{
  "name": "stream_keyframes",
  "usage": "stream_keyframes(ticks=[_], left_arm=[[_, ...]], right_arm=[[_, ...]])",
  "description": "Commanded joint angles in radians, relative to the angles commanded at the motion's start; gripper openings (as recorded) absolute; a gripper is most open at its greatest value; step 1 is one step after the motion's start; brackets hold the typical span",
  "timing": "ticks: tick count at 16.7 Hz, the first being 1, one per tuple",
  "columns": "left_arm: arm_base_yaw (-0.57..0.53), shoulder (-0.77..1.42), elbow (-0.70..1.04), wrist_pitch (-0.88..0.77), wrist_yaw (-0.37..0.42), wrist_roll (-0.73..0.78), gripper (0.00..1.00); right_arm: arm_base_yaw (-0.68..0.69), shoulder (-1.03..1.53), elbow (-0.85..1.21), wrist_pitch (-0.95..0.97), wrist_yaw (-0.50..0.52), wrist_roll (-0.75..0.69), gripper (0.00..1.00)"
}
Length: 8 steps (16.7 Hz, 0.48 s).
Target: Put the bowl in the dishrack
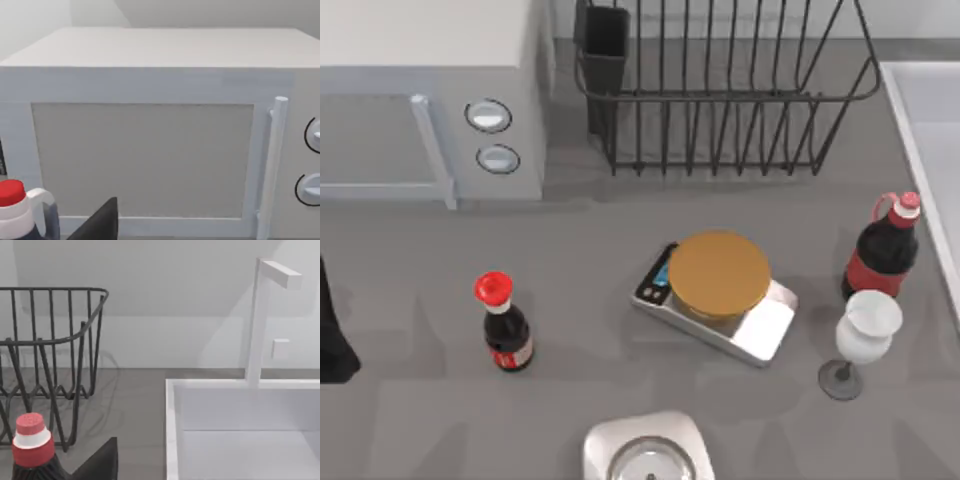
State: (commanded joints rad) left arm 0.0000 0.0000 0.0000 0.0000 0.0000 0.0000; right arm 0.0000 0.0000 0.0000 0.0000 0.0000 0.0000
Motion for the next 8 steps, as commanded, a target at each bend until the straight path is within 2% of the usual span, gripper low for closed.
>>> stream_keyframes(ticks=[4, 8], left_arm=[[0.000, 0.000, 0.000, 0.000, 0.000, 0.000, 1.00], [0.000, 0.000, 0.000, 0.000, 0.000, 0.000, 1.00]], right_arm=[[-0.016, 0.033, 0.033, -0.031, -0.001, -0.016, 1.00], [-0.104, 0.225, 0.207, -0.193, -0.003, -0.098, 1.00]])
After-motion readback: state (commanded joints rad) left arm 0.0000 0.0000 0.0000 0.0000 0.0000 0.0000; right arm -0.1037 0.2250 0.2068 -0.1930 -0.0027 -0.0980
